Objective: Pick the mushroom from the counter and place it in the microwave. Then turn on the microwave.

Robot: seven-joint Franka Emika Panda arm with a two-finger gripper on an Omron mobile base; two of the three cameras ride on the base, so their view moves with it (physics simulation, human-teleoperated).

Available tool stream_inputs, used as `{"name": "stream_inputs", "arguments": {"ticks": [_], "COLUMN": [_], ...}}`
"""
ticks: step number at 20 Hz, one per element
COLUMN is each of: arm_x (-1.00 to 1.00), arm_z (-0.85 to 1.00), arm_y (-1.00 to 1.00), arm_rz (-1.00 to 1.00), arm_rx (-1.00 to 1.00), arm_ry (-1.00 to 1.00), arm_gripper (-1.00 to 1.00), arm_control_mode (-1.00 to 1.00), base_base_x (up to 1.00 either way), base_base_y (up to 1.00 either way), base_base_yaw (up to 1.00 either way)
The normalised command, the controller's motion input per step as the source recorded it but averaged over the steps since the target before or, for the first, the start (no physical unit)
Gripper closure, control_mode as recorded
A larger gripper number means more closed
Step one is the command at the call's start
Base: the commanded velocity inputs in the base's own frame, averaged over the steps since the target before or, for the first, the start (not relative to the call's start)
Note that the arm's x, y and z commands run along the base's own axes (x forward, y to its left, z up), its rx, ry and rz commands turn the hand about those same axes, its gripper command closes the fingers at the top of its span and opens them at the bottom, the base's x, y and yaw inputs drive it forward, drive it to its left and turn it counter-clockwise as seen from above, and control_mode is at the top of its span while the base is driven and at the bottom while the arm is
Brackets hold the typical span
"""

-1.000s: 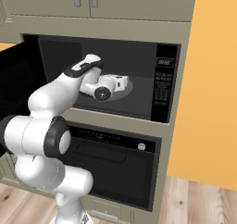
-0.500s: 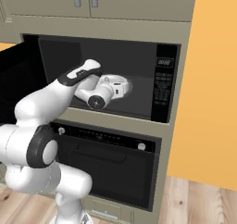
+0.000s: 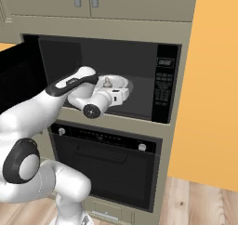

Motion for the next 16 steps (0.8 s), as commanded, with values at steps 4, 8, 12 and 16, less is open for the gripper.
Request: {"name": "stream_inputs", "arguments": {"ticks": [4, 8, 12, 16], "arm_x": [-0.34, -0.36, -0.35, -0.33], "arm_z": [0.32, 0.34, 0.46, 0.5], "arm_y": [-0.11, -0.14, -0.12, -0.11], "arm_rz": [0.0, 0.0, 0.01, 0.01], "arm_rx": [0.0, 0.0, 0.0, 0.0], "arm_ry": [0.17, 0.2, 0.21, 0.21], "arm_gripper": [-1.0, -1.0, -1.0, -1.0], "arm_control_mode": [-1.0, -1.0, -1.0, -1.0], "base_base_x": [0.0, 0.0, 0.0, 0.0], "base_base_y": [0.0, 0.0, 0.0, 0.0], "base_base_yaw": [0.0, 0.0, 0.0, 0.0]}}
